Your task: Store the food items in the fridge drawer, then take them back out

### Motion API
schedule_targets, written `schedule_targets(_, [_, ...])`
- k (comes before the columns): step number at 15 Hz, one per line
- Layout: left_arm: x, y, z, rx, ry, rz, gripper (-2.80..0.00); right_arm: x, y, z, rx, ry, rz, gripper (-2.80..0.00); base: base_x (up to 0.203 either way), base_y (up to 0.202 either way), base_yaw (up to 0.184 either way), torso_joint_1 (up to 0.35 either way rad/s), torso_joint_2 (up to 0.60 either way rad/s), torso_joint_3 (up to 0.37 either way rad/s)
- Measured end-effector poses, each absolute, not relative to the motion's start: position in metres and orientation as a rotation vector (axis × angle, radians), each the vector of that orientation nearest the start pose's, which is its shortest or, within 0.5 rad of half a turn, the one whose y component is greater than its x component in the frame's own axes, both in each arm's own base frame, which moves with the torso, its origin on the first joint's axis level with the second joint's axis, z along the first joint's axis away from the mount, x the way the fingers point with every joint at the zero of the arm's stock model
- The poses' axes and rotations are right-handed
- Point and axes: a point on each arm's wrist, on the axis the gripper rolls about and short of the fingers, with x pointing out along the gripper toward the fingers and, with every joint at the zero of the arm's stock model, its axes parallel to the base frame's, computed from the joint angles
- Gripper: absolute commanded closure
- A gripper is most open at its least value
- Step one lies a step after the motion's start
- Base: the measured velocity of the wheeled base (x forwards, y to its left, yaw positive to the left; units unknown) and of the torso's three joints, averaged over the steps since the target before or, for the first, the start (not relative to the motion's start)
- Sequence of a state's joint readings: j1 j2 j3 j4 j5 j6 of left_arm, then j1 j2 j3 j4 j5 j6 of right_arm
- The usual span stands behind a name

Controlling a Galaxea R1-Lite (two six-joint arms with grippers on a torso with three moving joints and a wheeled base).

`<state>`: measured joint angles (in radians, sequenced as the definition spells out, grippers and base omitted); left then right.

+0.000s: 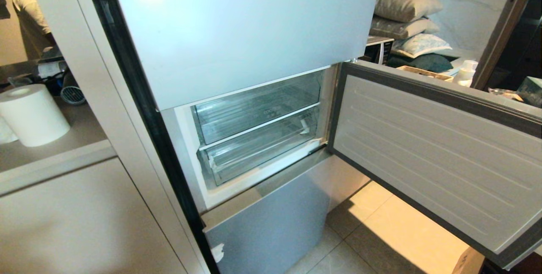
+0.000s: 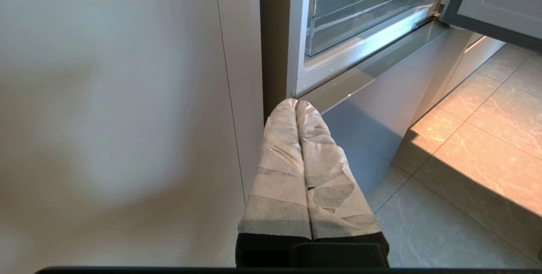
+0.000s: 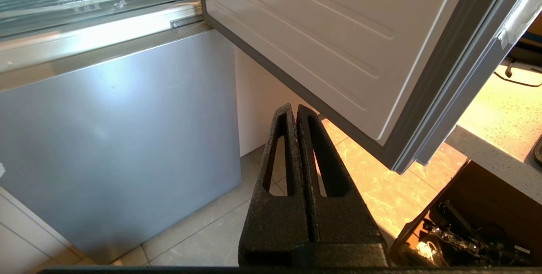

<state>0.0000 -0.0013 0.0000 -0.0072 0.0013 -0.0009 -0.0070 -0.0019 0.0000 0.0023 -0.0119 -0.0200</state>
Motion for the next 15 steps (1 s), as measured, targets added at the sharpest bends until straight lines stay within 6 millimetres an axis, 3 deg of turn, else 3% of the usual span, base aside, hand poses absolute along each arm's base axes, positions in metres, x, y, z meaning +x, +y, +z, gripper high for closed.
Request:
schedule_targets(11, [-0.0229, 0.0000, 0.0762, 0.000, -0.009, 0.001, 0.00, -0.0229, -0.0004, 0.0752, 0.023, 0.000, -0.030, 0.00, 0.000, 0.000, 0.000, 0.000, 0.00, 0.000])
schedule_targets(15, [-0.0229, 0.0000, 0.0762, -0.001, -0.009, 0.001, 0.00, -0.0229, -0.0004, 0.0754, 0.026, -0.001, -0.032, 0.00, -0.182, 0.000, 0.002, 0.001, 0.00, 0.001])
